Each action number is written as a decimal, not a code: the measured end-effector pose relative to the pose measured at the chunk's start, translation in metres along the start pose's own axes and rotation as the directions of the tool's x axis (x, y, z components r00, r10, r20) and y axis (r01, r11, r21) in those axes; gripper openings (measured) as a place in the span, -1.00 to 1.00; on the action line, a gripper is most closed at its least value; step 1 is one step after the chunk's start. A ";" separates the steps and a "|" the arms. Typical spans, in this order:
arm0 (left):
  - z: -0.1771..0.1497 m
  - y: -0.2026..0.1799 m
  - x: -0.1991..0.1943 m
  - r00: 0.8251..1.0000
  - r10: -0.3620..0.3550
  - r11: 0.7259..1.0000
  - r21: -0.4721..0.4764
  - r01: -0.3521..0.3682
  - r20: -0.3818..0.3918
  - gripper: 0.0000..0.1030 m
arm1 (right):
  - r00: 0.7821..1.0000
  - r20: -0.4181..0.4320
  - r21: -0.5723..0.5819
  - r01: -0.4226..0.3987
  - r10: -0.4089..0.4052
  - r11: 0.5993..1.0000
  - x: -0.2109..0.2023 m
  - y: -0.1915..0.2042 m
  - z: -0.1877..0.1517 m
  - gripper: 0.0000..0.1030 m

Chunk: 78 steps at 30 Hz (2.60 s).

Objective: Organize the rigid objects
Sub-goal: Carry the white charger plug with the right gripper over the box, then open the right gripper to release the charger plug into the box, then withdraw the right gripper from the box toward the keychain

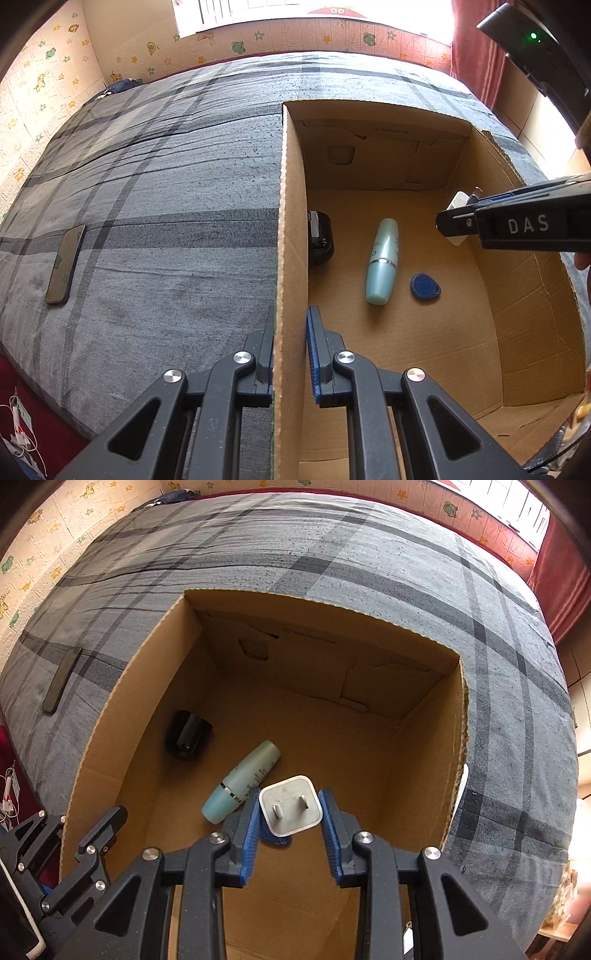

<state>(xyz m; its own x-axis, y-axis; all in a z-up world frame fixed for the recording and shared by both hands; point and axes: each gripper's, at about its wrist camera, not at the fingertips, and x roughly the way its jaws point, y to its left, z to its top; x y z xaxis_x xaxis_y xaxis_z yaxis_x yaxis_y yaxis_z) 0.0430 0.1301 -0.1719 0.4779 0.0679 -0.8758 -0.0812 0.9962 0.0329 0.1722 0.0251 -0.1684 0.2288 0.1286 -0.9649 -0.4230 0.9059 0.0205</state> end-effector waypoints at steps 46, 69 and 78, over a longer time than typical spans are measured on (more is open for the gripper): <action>-0.002 0.001 0.002 1.000 -0.003 1.000 -0.002 0.003 0.003 -0.73 | 0.994 0.106 0.005 -0.022 0.021 1.000 -0.037 0.011 -0.001 1.00; -0.002 0.001 0.000 1.000 -0.002 1.000 0.000 0.002 0.003 -0.73 | 0.984 0.178 0.077 0.015 -0.028 0.997 -0.089 -0.038 -0.023 1.00; -0.001 0.001 0.000 1.000 -0.002 1.000 0.000 0.002 0.003 -0.73 | 0.982 0.171 0.135 0.051 -0.074 0.990 -0.092 -0.077 -0.044 1.00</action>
<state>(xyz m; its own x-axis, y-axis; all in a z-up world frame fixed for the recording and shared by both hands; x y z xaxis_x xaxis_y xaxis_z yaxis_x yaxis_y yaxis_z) 0.0417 0.1312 -0.1727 0.4811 0.0665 -0.8742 -0.0807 0.9962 0.0314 0.1449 -0.0743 -0.0924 0.4061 0.1284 -0.9048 -0.2886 0.9574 0.0063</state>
